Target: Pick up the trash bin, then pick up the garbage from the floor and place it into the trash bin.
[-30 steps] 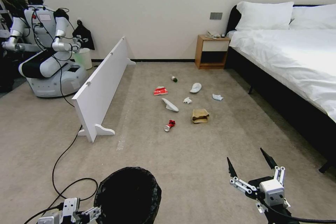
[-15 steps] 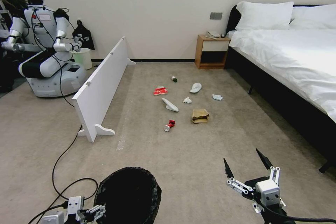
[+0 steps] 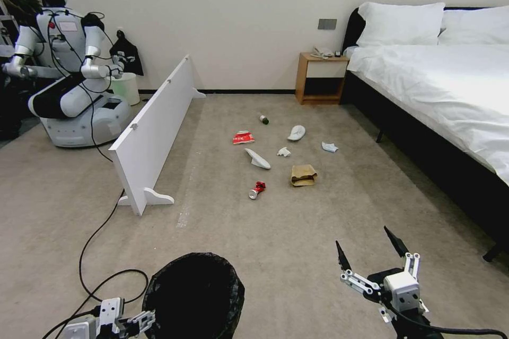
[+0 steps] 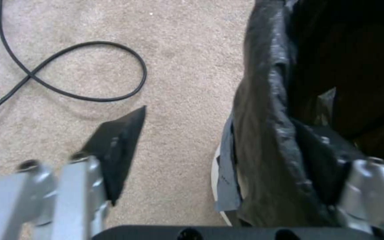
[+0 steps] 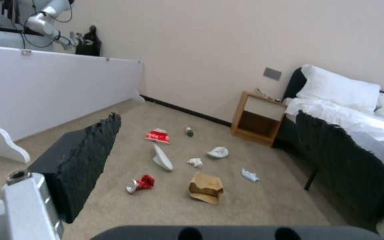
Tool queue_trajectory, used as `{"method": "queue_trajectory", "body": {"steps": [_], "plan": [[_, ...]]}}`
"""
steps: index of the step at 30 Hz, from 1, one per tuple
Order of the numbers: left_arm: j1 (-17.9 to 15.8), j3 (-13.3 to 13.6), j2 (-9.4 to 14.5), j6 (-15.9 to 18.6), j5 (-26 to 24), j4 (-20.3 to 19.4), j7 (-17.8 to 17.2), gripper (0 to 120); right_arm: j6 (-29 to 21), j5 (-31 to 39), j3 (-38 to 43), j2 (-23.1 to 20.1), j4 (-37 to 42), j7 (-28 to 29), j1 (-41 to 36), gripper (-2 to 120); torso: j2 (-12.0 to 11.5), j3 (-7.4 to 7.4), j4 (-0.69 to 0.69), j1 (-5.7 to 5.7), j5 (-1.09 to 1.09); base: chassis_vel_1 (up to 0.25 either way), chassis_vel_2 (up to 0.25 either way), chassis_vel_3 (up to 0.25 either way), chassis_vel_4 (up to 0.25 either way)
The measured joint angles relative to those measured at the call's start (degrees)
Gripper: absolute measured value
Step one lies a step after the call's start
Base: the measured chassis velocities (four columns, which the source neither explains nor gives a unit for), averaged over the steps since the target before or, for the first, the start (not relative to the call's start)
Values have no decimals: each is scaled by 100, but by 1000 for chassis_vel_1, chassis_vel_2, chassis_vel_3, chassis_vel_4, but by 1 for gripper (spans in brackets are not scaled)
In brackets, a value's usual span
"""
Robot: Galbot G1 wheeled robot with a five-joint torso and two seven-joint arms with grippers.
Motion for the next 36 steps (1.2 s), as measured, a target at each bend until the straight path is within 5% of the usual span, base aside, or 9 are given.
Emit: {"method": "queue_trajectory", "body": {"steps": [18,32,36], "plan": [[-16,117,32,39,-69,25,152,7,0,-21,-8,17,12,-2,-34,100,0,0,-1,0,0,0,0,0,0],[45,148,-53,-14,36,-15,157,6,-48,104,22,2,103,12,-64,100,0,0,0,0,0,0,0,0,0],[357,-123,-97,-73,27,-445,213,6,-93,202,24,17,163,53,-76,100,0,0,0,0,0,0,0,0,0]]}}
